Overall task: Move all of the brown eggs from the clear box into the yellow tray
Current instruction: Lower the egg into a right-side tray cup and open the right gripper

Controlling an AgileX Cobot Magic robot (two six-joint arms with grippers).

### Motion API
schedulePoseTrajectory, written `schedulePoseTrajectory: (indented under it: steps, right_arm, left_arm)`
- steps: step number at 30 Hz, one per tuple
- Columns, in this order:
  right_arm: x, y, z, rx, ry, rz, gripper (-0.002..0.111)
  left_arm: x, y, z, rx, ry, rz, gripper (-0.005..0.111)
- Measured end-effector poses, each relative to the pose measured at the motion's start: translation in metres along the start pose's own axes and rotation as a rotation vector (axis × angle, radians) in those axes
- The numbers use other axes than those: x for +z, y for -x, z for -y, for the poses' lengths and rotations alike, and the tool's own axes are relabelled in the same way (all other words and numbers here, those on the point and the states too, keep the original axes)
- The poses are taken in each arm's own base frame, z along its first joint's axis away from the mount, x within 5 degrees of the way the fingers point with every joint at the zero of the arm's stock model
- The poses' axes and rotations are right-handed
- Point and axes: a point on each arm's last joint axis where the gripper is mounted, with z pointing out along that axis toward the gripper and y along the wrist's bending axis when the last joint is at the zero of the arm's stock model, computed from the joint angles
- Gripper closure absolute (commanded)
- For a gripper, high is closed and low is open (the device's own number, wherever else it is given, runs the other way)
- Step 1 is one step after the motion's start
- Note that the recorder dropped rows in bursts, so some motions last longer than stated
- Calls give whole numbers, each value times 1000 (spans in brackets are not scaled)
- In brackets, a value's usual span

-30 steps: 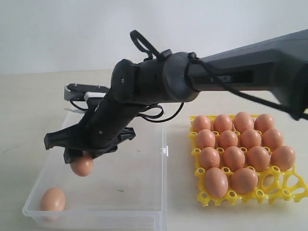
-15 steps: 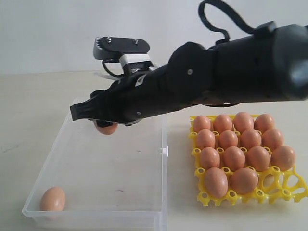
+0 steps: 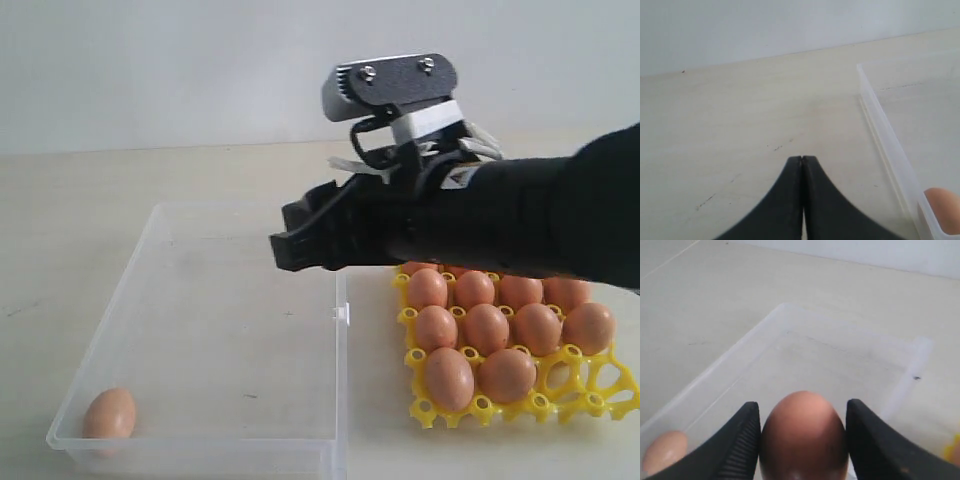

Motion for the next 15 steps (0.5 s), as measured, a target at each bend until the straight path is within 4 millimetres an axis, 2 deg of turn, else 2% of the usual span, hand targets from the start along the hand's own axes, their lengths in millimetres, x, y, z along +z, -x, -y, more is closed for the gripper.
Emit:
schedulePoseTrajectory:
  steps: [7,10,15]
  right_arm:
    - [-28,-28,45,88,-148,-2,108]
    - [-42,-48,70,143,-237,-25,108]
    - [-61,-72,98,214,-364,-35,108]
  left_arm:
    - [0,0,0,0,0,0,107]
    - [0,0,0,0,0,0,107]
    - [0,0,0,0,0,0,107]
